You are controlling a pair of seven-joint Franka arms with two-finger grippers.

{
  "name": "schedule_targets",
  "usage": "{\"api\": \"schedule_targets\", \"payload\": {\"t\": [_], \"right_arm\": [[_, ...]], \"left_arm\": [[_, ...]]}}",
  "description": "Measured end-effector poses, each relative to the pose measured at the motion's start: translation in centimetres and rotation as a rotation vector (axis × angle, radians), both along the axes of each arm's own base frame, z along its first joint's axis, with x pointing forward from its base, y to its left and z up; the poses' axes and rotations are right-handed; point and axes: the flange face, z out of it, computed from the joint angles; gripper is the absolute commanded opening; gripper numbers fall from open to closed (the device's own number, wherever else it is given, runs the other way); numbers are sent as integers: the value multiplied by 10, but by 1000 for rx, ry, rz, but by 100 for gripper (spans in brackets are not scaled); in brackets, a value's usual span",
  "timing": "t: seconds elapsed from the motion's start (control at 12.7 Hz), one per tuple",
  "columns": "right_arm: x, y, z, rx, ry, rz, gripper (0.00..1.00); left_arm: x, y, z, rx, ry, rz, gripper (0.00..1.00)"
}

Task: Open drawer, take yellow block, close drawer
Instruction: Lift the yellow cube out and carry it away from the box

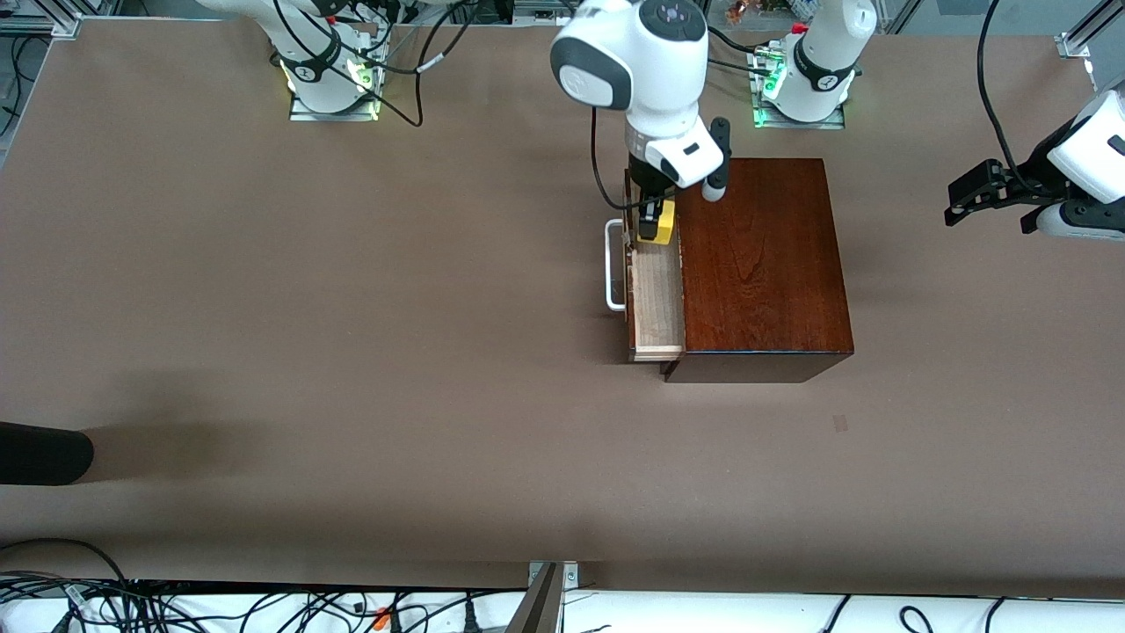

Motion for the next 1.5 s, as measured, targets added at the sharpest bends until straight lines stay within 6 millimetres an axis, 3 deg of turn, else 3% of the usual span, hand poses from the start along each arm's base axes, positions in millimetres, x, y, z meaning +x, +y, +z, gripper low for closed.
{"api": "schedule_targets", "payload": {"t": [0.24,0.4,0.63,0.87,1.26,1.5], "right_arm": [[25,-35,52,39,30,-75,13],[62,-76,77,69,64,-158,13],[139,-169,107,108,74,-312,13],[182,-255,131,92,87,-431,13],[231,-389,127,58,216,-632,12],[242,-443,105,27,247,-722,12]], "left_arm": [[0,0,0,0,0,0,100],[0,0,0,0,0,0,100],[0,0,0,0,0,0,100],[0,0,0,0,0,0,100],[0,-1,0,0,1,-2,100],[0,-3,0,0,1,-6,100]]}}
